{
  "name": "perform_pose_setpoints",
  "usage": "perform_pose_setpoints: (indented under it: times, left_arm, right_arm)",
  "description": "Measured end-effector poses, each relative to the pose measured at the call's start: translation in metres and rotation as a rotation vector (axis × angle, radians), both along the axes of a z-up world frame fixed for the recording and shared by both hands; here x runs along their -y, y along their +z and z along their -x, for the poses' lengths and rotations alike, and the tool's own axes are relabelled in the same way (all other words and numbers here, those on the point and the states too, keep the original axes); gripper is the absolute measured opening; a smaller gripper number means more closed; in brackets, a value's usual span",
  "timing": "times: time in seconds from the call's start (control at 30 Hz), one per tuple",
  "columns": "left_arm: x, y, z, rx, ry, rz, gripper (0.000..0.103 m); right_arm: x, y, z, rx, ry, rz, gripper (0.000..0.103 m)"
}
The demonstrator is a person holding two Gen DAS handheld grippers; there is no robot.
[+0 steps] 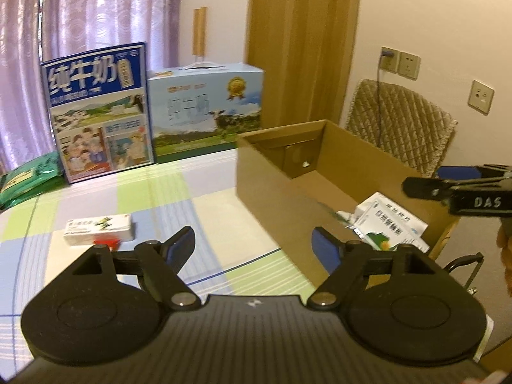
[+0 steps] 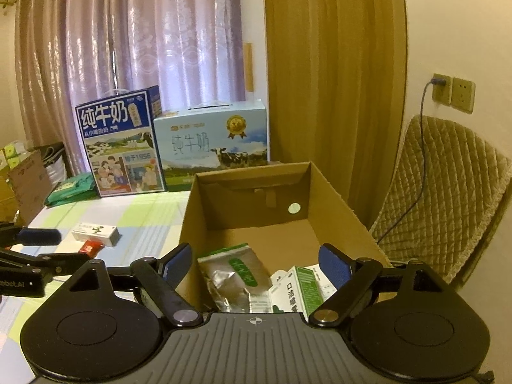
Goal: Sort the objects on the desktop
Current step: 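Withdraw both tools from the cardboard box back over the table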
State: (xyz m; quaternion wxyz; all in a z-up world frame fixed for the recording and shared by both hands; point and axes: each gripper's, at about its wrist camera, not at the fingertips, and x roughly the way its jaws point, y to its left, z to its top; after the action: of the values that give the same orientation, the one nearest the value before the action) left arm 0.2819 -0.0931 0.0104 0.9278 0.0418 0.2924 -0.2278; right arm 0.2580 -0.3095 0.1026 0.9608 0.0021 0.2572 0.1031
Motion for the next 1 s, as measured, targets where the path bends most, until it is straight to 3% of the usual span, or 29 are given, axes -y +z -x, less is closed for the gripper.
perform_pose_setpoints:
  times: [0.33,0.67,1.0]
  left_arm:
    - [-0.054,0.001,0.005,-0.019,0.091,-0.006,0.078]
    - [-0.096,-0.001,0.01,-0.03,0.16,-0.01,0.089]
    - [-0.143,0.002,0.005,-0.046,0.247,-0.007,0.098]
  right_arm:
    - [-0.024,0.006,0.001,0.0,0.037,-0.011,0.089]
    - [-0.061,0.019,0.0,0.015,0.112,-0.014,0.1]
    - [-0.121,0.026,0.003,0.026,0.224,-0.024,0.101]
